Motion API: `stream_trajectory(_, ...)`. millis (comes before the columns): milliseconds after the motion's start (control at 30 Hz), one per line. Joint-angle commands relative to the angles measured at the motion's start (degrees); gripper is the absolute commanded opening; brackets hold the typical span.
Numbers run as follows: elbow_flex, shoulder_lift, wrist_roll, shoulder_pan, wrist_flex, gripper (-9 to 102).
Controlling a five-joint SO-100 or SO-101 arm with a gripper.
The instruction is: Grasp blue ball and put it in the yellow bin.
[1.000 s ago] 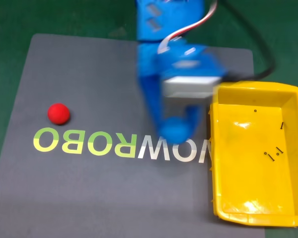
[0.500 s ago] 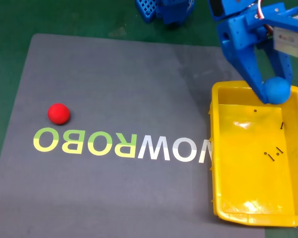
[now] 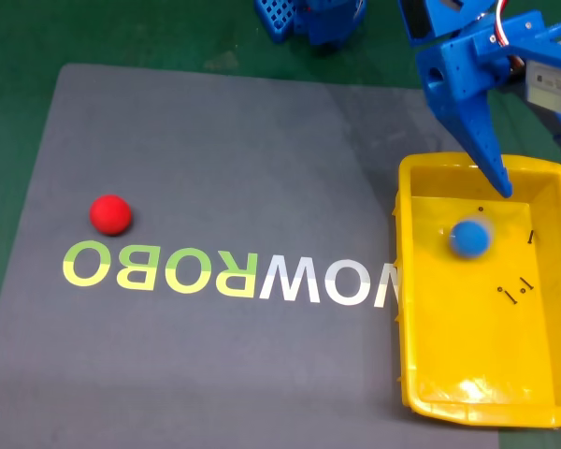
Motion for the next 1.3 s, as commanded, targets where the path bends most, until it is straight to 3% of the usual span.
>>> stream_trajectory(0, -1.14, 0.09, -0.35, 0.53, -0.88, 34)
stream_trajectory(867, -1.85, 0.26, -0.44, 2.37, -2.55, 33)
stream_trajectory(1033, 0.35, 4.75, -0.79, 2.99, -1.49, 24)
stream_trajectory(1267, 13.45, 19.78, -3.78, 8.53, 2.81, 0)
